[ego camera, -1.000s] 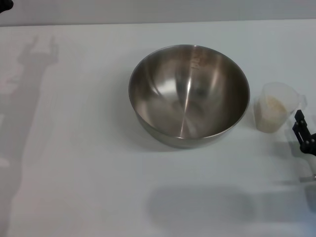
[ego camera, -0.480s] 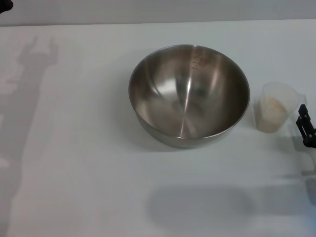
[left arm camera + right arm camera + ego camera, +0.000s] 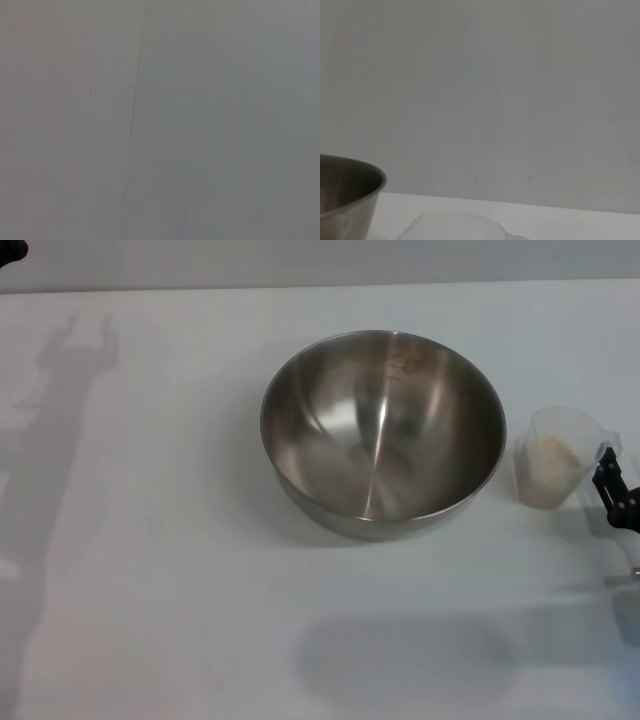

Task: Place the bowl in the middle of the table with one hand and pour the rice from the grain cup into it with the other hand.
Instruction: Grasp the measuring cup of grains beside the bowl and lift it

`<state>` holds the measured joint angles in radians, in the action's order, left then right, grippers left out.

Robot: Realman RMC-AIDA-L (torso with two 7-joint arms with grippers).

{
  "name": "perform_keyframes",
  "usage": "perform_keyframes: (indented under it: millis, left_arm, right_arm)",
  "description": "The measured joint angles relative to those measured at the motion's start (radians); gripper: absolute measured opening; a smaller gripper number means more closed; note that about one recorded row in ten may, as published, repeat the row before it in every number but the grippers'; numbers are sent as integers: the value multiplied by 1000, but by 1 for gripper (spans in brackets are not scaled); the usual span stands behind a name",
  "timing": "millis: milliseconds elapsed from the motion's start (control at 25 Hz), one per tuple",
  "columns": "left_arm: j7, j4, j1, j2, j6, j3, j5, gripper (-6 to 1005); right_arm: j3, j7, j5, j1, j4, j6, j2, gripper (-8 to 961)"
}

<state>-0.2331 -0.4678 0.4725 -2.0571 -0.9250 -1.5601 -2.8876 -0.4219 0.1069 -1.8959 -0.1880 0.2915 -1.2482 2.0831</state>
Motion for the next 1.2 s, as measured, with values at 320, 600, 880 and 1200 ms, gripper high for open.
perform_keyframes:
  millis: [320,600,880,1200]
  left_arm:
    - [0,0,-2,-2,-2,0,5,450]
    - [-1,0,-5,-2,-10,0,5,450]
    - [-2,-5,-6,-3,-11,0,4,450]
    - [-4,-3,-5,-3,-11,0,4,450]
  right_arm:
    - [0,-49,0,-22,-35,3,0,629]
    - [2,-51,0,-38,-40,9,1,622]
    - [10,-51,0,-59,-42,37,1,351]
    - [3,-52,0,-61,-41,38,1,153]
